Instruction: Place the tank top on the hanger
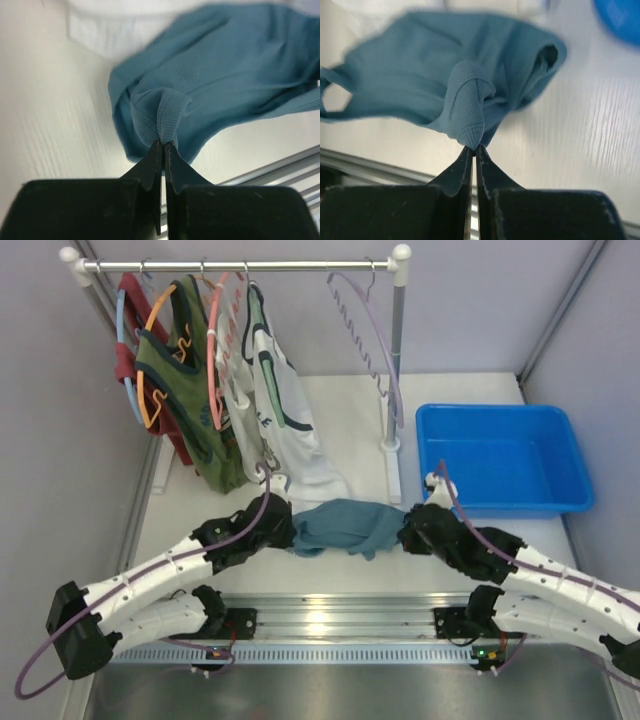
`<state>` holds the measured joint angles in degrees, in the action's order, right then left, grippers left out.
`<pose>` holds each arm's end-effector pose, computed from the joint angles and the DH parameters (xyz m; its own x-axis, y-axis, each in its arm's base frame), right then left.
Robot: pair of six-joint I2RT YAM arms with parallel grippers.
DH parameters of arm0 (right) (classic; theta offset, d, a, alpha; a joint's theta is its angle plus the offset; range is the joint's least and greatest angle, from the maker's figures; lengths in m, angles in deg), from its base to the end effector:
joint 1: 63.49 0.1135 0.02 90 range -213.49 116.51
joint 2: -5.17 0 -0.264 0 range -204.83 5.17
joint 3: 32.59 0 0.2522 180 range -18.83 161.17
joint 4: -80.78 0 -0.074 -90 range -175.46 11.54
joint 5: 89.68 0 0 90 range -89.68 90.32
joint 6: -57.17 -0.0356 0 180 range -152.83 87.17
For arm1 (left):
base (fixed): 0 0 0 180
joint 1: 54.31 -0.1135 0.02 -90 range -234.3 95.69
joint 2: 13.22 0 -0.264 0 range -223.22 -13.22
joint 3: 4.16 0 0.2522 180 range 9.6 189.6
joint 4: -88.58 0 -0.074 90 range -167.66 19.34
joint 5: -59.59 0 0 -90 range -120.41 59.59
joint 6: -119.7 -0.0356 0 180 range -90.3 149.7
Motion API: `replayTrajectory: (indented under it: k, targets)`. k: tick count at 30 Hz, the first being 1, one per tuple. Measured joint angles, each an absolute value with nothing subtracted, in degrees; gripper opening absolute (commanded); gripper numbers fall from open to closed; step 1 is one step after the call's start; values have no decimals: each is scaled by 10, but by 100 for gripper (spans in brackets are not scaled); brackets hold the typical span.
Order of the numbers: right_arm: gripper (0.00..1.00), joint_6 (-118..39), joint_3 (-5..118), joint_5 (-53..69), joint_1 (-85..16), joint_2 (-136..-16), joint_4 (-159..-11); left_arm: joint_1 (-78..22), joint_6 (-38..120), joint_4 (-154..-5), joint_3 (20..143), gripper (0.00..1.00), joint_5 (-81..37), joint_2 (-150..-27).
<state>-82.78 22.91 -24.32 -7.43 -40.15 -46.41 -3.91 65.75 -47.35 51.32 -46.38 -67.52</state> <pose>0.1021 0.1252 0.2738 -0.6894 0.2217 -0.6896 -0.0856 0.9204 0.3815 0.1334 -0.1458 0.2594 -0.7111 -0.0281 -0.7026 0.2397 0.9297 -0.2798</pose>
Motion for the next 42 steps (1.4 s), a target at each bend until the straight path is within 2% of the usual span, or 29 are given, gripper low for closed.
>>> replayTrajectory:
  k: [2, 3, 5, 6, 9, 10, 12, 16, 19, 32, 42]
  targets:
    - [0, -869, 157, -234, -41, -393, -474, -37, 688, -491, 456, 2, -436, -675]
    - [0, -893, 125, -229, -19, -390, -476, -35, 701, -496, 435, 11, -426, -675]
    - [0, -931, 87, -227, 16, -388, -478, -31, 717, -509, 408, 23, -411, -673]
    - [3, -946, 78, -226, 29, -388, -480, -31, 728, -515, 399, 36, -402, -668]
    - [11, -981, 71, -227, 55, -396, -491, -29, 732, -526, 397, 49, -389, -654]
    - [16, -990, 72, -228, 61, -402, -497, -29, 733, -531, 397, 52, -386, -646]
    - [23, -998, 74, -230, 68, -412, -498, -29, 732, -537, 397, 55, -381, -632]
    - [42, -1006, 98, -241, 74, -422, -487, -29, 729, -526, 404, 56, -377, -610]
    - [49, -1009, 125, -253, 74, -417, -474, -29, 719, -509, 423, 56, -376, -599]
    - [55, -1001, 202, -304, 76, -337, -368, -27, 686, -476, 534, 56, -350, -573]
    - [57, -929, 335, -352, 76, -324, -303, -4, 678, -482, 604, 56, -348, -640]
